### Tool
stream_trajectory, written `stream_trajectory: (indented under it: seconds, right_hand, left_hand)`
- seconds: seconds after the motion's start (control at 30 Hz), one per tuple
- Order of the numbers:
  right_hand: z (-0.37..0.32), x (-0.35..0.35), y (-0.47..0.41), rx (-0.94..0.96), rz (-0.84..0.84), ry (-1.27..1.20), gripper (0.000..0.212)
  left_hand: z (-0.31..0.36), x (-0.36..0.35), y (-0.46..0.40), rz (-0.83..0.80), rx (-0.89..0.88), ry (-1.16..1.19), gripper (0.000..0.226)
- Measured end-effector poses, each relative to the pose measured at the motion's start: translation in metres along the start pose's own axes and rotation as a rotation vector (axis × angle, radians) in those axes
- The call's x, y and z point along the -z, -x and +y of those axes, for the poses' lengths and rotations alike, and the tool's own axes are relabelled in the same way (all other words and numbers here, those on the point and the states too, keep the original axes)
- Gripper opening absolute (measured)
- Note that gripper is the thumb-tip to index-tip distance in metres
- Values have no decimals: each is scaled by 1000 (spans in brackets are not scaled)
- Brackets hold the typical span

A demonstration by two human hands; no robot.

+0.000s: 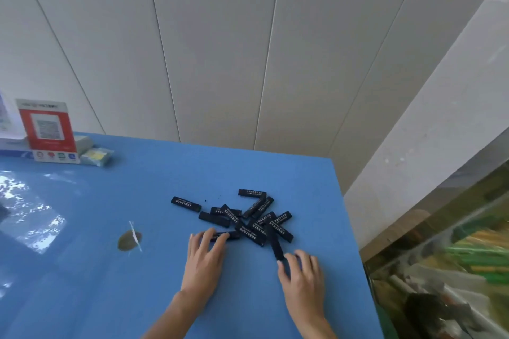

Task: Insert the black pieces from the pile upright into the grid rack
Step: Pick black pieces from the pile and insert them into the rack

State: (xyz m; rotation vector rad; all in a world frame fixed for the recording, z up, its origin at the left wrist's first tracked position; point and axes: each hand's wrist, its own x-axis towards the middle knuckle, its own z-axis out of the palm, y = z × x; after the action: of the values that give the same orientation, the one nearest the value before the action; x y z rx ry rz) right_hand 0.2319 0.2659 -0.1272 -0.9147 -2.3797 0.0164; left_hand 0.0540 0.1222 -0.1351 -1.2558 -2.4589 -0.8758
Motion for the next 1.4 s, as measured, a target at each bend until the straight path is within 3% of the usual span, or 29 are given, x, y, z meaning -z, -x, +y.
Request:
stream_trajectory:
  seconds: [0.23,0.4,0.63,0.93,1.1,1.4]
  right_hand:
    - [1,1,-2,-5,-31,-62,35]
    - [0,1,-1,-9,-37,-76,30]
    - [2,2,0,-41,51,-209,26]
    - [7,10,-9,-58,18,-420,31]
    - [10,7,-11,22,-57,-513,36]
    - [-32,38,-21,109,-195,-672,5]
  left_hand:
    - [1,2,4,1,2,14,24]
    - [4,8,7,-24,-19,6,25]
    - [21,24,3,-134,46,-5,58]
    - [26,49,0,-317,214,59,30]
    - [31,57,11,-368,305,106,31]
    - [18,91,29,-394,335,189,41]
